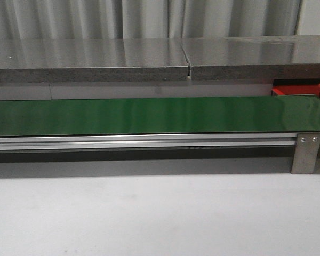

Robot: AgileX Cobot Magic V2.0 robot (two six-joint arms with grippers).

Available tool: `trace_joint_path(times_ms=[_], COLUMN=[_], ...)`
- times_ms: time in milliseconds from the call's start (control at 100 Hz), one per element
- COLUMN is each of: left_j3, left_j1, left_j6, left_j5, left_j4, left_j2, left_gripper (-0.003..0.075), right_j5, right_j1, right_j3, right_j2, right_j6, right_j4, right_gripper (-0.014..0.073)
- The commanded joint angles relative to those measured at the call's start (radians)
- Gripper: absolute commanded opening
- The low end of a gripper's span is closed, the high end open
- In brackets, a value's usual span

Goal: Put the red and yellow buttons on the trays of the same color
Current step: 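Close the left gripper on the yellow button and lift it, then carry the yellow button onto the belt's near end, release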

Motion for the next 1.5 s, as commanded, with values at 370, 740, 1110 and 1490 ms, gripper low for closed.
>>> trace_joint_path(times_ms=[370, 740, 1110, 1490], left_j3=[-0.065, -0.077, -0.126, -0.51], left_j1=[-0.023, 0.02, 0.187, 0.258], left_j6=[0.017, 0.01, -0.04, -0.119], left_j5=[-0.028, -0.08, 0.01, 0.192], left_j4=[-0.034, -0.077, -0.081, -0.073], left_j2=[-0.021, -0.125, -0.008, 0.291], left_gripper=[0.0588, 0.0534, 0.0534, 0.0534], right_j5=[-0.071, -0.071, -0.071, -0.071], right_j1=[-0.002, -0.002, -0.002, -0.002], right_j3=[-0.026, -0.026, -0.026, -0.026], right_j2=[0.005, 0.005, 0.005, 0.005], right_j6=[-0.007, -0.007, -0.007, -0.007], right_j4=[-0.01, -0.01, -0.01, -0.01], right_gripper=[-0.0068, -0.0068, -0.0068, -0.0068])
